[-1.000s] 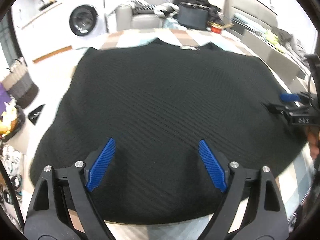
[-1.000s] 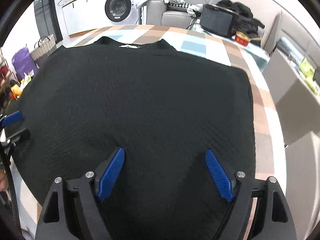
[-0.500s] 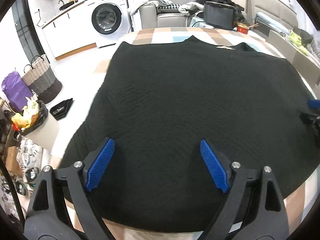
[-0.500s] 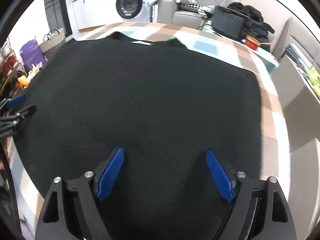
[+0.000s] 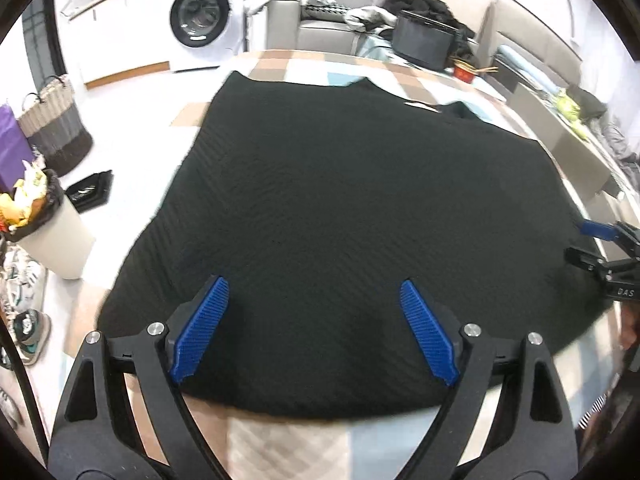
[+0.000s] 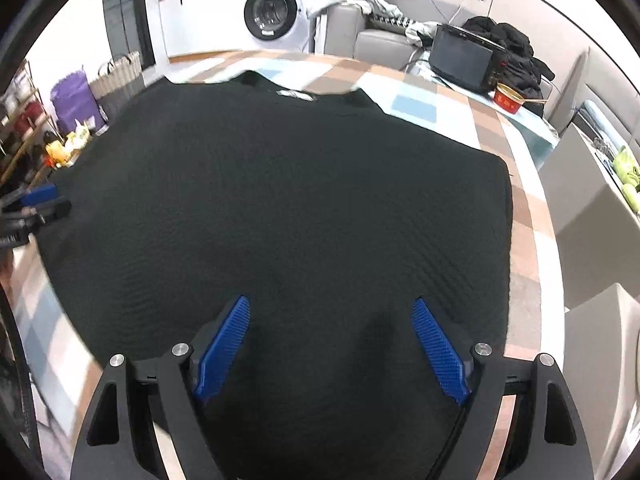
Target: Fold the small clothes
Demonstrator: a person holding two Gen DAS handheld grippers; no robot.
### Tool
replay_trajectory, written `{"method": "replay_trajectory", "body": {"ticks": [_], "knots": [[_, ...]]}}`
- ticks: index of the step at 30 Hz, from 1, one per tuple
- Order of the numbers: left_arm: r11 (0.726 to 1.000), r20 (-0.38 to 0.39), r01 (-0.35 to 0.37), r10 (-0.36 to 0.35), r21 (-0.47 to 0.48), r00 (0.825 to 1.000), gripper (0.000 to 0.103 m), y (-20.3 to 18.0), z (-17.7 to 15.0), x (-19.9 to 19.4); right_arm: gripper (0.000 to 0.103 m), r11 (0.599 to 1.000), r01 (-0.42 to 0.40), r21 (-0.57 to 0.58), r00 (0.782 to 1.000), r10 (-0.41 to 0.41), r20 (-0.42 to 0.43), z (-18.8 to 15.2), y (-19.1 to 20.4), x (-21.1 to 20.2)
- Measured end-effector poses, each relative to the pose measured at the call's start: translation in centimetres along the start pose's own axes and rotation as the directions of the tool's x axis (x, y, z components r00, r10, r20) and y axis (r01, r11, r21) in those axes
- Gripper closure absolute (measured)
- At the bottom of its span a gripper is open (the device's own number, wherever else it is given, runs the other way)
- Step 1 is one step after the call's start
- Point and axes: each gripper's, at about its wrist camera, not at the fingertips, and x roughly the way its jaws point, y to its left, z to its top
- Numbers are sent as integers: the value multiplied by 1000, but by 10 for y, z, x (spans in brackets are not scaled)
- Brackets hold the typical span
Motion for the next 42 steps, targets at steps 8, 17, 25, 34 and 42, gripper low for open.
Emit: {"method": "replay_trajectory", "body": {"ticks": [8, 17, 25, 34, 42], "knots": [[997, 7, 83, -83, 4, 997, 16, -30, -33, -34, 18, 982, -101, 161, 993, 89, 77, -46, 17, -43], [993, 3, 120, -120, 22, 993, 16, -45, -50, -59, 20, 859, -364, 359, 928, 369, 57, -83, 30, -63], [986, -35, 164, -164, 2, 986, 16, -51, -60, -64, 25, 696, -512, 504, 844, 516, 146, -82, 43, -31], [929, -112, 370, -371, -30, 922, 16, -75, -74, -68, 31, 610, -539, 581, 838, 460, 294, -73, 37, -29], [861, -127, 442, -483, -252, 867, 16, -69, -69, -32, 31, 603, -553, 575, 831, 451, 326, -79, 28, -41]]}}
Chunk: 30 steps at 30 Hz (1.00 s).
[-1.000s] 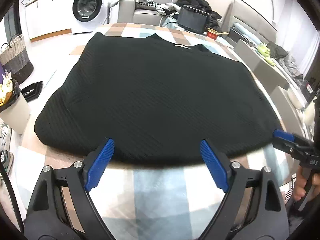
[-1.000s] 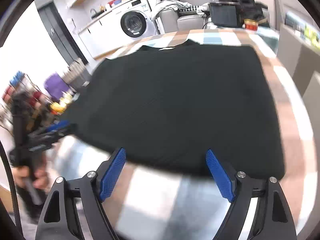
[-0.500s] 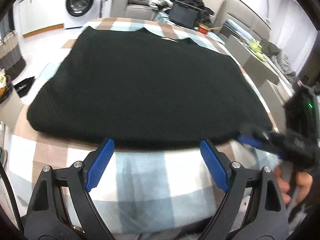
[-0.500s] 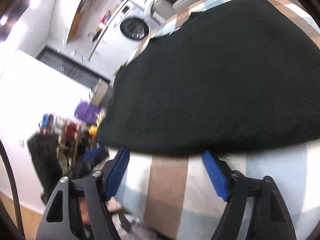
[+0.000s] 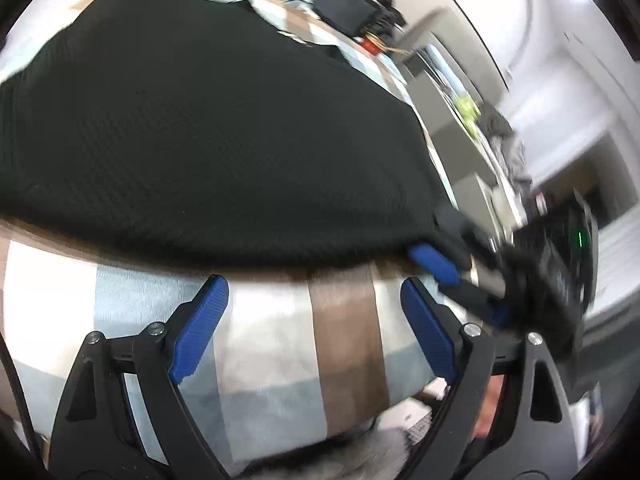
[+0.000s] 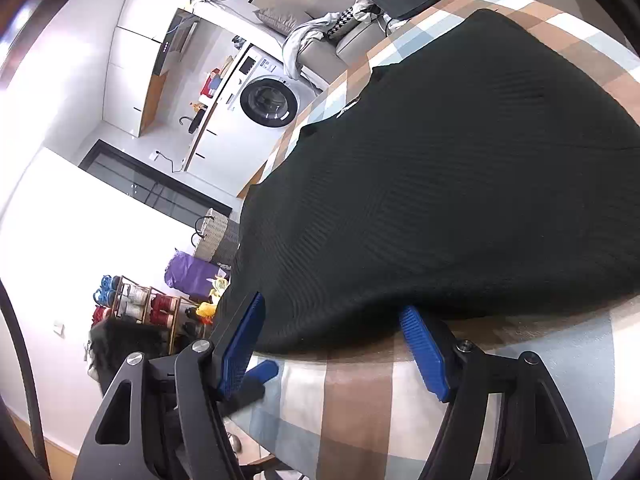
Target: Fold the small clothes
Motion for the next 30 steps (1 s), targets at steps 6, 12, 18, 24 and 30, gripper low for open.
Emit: {"method": "replay_trajectory", "body": {"ticks": [6, 12, 18, 24, 30], "knots": [[994, 63, -80, 85, -77, 994, 40, 7, 12, 10, 31, 999, 30, -25, 999, -30, -36, -9, -6, 1], [989, 83, -94, 104, -116, 991, 90, 20, 12, 15, 39, 995, 87, -57, 996, -89, -26, -14, -3, 7], [989, 92, -93, 104, -118, 990, 93, 25, 10, 16, 77, 985, 162, 57, 986, -163, 23, -12, -20, 0], [987, 99, -87, 101, -139, 990, 93, 33, 7, 7, 85, 972, 179, 152, 977, -194, 91, -9, -37, -21], [976, 96, -156, 171, -153, 980, 81, 38, 9, -5, 78, 967, 200, 158, 974, -213, 72, -6, -49, -36]]}}
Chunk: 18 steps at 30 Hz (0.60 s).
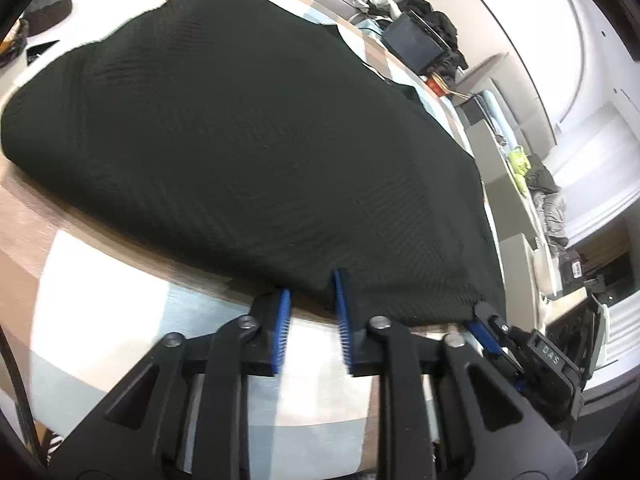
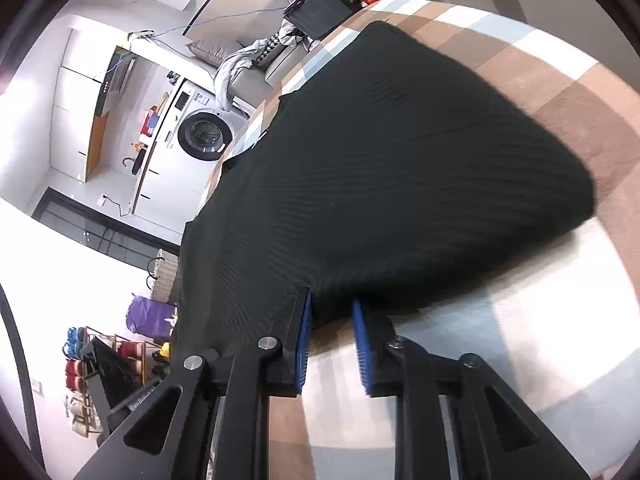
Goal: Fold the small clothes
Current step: 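Fold the lifted hem over toward the collar with both grippers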
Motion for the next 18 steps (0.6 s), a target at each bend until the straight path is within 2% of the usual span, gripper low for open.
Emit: {"method": "replay_trajectory", "body": {"ticks": [4, 6, 10, 12, 14, 15, 17, 18], "knots": [[998, 51, -52, 53, -21, 997, 69, 15, 3, -16, 67, 999, 31, 15, 999, -31, 22, 2, -11, -17], [997, 75, -71, 74, -41, 994, 68, 26, 6, -23, 64, 997, 61, 43, 996, -64, 57, 7, -24, -29], [989, 121, -118, 129, -91, 984, 68, 49, 16, -34, 64, 991, 95, 91, 988, -106, 117, 18, -48, -46], [986, 141, -122, 138, -114, 980, 68, 61, 22, -39, 68, 992, 104, 69, 985, -112, 129, 22, -50, -45], [984, 171, -118, 140, -131, 975, 68, 70, 28, -44, 83, 992, 114, 48, 984, -120, 134, 25, -49, -45], [985, 193, -116, 140, -132, 971, 69, 73, 29, -47, 86, 993, 117, 33, 983, -120, 140, 26, -47, -44], [985, 217, -121, 145, -123, 965, 88, 81, 31, -55, 92, 993, 121, 3, 980, -120, 161, 24, -43, -45], [986, 225, -118, 142, -116, 964, 89, 84, 32, -58, 93, 992, 123, -22, 978, -118, 172, 24, -40, -46]]}}
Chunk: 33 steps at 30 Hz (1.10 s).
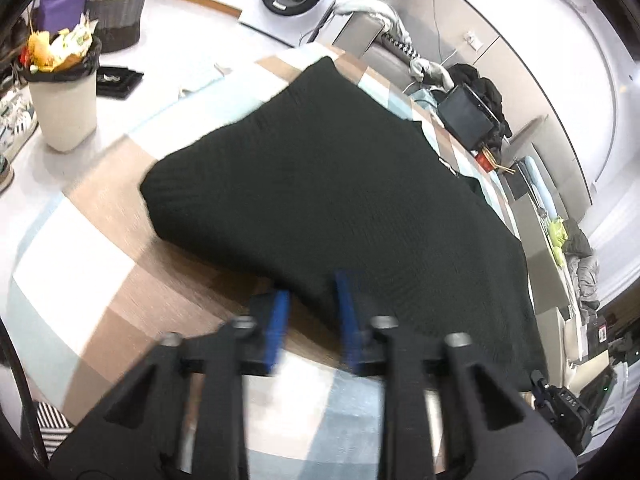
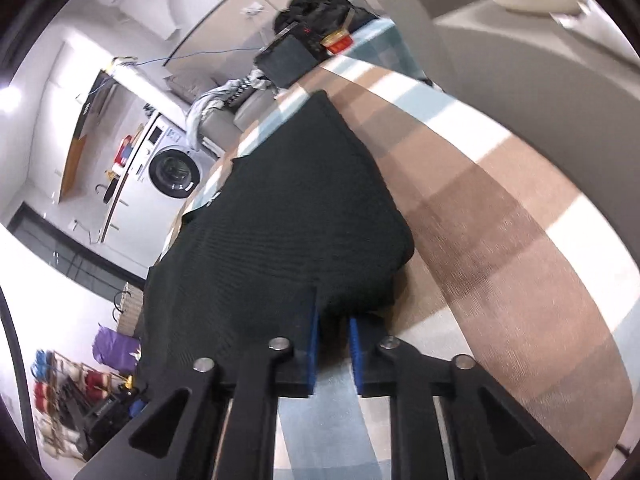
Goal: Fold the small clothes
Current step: 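Fold the lifted hem over toward the collar with both grippers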
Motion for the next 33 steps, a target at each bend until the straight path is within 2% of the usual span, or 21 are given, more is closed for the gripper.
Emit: {"method": "replay_trajectory", "body": {"ticks": [3, 4, 5, 6, 8, 10, 12, 14, 18, 19, 20, 22, 25, 27, 29, 33], "knots": [[1000, 6, 1, -1, 13, 1000, 89, 11, 3, -9, 93, 997, 37, -67, 999, -37, -1, 0, 5, -1], [1000, -7, -6, 6, 7, 1000, 89, 15, 4, -9, 90, 995, 49, -89, 998, -53, -32, 0, 5, 2], [1000, -31, -20, 20, -12, 999, 86, 22, 5, -9, 84, 992, 64, -108, 996, -70, -55, 1, 4, 4], [999, -47, -31, 30, -26, 998, 83, 28, 6, -10, 81, 990, 76, -121, 995, -83, -58, 2, 3, 1], [998, -45, -55, 53, -40, 998, 66, 36, 10, -12, 68, 988, 84, -130, 995, -89, -33, 2, 1, -6], [996, -21, -73, 72, -42, 997, 58, 41, 14, -17, 62, 981, 138, -139, 990, -134, 38, 8, -2, -19], [995, -6, -74, 74, -68, 997, 57, 49, 19, -17, 61, 977, 168, -129, 983, -156, 93, 17, -6, -29], [994, -5, -58, 58, -95, 998, 57, 51, 20, -14, 60, 980, 162, -114, 982, -149, 114, 25, -10, -34], [993, 22, -34, 37, -111, 999, 57, 50, 23, -5, 57, 986, 124, -112, 987, -111, 116, 31, -7, -33], [993, 30, -29, 33, -114, 999, 62, 48, 25, -2, 56, 987, 112, -117, 989, -99, 109, 31, -5, -31], [993, 31, -29, 33, -114, 999, 74, 43, 25, 2, 56, 988, 95, -123, 992, -83, 98, 31, -2, -26], [994, 32, -15, 18, -107, 999, 85, 40, 25, 10, 56, 988, 81, -133, 994, -71, 79, 32, 5, -17], [997, 94, -19, 26, -78, 995, 89, 35, 25, 5, 56, 985, 58, -164, 997, -50, 54, 32, 17, -4], [998, 102, 1, 6, -65, 995, 90, 35, 26, -1, 56, 981, 50, -188, 998, -43, 41, 31, 24, 0], [999, 110, -5, 11, -52, 994, 96, 36, 26, -7, 56, 976, 48, -213, 998, -41, 37, 31, 30, 2], [999, 124, 1, 5, -50, 992, 99, 36, 27, -11, 51, 974, 44, -222, 999, -37, 35, 31, 32, 8]]}}
